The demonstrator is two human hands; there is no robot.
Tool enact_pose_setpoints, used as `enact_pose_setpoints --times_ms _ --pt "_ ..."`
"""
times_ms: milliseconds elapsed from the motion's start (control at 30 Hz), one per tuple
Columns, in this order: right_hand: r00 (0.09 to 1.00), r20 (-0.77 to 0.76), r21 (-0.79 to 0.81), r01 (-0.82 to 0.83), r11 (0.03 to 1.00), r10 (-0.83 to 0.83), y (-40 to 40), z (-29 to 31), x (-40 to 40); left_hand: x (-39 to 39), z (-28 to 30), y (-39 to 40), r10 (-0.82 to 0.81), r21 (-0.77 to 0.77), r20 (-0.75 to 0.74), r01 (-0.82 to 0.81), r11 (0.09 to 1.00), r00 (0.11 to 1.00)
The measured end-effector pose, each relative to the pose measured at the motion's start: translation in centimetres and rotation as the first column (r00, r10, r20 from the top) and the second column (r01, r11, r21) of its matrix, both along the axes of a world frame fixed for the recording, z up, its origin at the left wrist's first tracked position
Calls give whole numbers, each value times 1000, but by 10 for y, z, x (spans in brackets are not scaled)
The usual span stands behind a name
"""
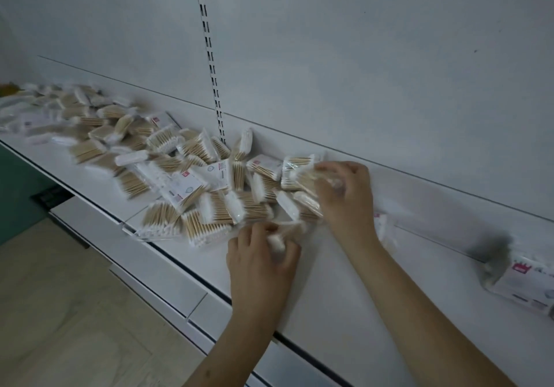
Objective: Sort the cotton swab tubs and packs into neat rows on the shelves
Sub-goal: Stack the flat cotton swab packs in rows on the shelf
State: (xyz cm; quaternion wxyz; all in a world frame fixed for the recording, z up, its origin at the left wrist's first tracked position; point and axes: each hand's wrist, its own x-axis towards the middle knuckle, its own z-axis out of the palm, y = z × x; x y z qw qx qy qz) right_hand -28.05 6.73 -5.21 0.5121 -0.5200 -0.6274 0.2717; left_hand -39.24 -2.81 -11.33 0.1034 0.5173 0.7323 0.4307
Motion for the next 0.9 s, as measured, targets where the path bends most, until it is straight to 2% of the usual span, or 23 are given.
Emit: enact_pose_setpoints --times_ms 67,133,167,233,333,400,467,533,600,667,733,800,900 --pt "946 -323 -229 -72 971 -6 -3 16 8 -1 5 -4 -34 92 75 27 995 997" --pt "753 -658 -318 -298 900 17 -9 29 21 -1 11 -9 -70 147 124 51 988 990" --pt "649 -761 -318 -375 871 2 -13 33 29 -1 13 -11 -88 161 143 65 985 986" --pt "525 -849 -325 -428 843 -60 -23 37 45 1 18 -14 -121 187 169 88 978 978" --pt "373 -915 -313 -407 858 -156 -32 35 74 9 24 -16 -181 186 159 151 971 970" --pt "313 -939 -269 -409 872 -142 -41 33 95 17 28 -14 -226 191 176 192 963 958" --pt "377 -923 -235 -403 884 -74 -53 28 113 29 33 -9 -287 197 201 249 948 937" --pt "509 -861 -200 -327 924 -6 -64 26 130 42 38 -6 -371 208 200 331 920 907" --pt "638 -769 -188 -194 963 -22 -79 26 146 58 45 -2 -466 214 185 427 878 865" --pt "792 -599 -203 -10 979 -116 -95 28 165 77 51 2 -573 209 167 539 816 802" --pt "905 -337 -187 205 961 -259 -111 31 186 95 56 5 -669 185 140 644 742 730" --pt "908 -121 -126 387 913 -402 -125 33 209 113 62 8 -751 165 124 732 661 649" --pt "822 94 -34 567 823 -562 -143 31 246 142 69 16 -819 142 75 807 574 569"
